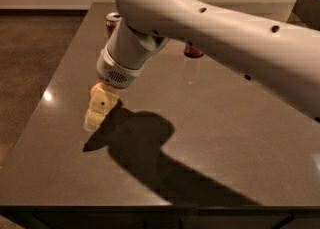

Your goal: Pick orange

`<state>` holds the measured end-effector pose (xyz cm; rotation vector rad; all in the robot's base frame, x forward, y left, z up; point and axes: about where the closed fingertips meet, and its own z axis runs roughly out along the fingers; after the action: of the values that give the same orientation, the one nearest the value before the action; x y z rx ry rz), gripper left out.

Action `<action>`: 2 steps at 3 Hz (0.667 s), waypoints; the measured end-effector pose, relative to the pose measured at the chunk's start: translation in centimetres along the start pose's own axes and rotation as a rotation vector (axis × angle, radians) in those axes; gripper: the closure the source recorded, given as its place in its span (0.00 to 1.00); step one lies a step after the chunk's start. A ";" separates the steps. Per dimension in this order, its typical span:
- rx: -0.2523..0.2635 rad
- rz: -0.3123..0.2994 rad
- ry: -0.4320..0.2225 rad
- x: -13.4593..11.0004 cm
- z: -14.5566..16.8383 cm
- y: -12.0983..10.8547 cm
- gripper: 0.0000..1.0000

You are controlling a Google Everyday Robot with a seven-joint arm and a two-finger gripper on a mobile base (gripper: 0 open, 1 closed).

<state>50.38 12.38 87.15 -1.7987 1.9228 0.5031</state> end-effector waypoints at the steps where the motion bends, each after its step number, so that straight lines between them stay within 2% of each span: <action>1: -0.018 0.002 0.012 -0.2 1.3 -0.3 0.18; 2: -0.029 0.001 0.011 -0.4 1.3 -0.7 0.42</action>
Offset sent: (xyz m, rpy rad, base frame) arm 0.0153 0.0081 -0.0077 -0.0039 0.0369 0.0167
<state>51.18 13.34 86.29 -1.8215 1.9336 0.5250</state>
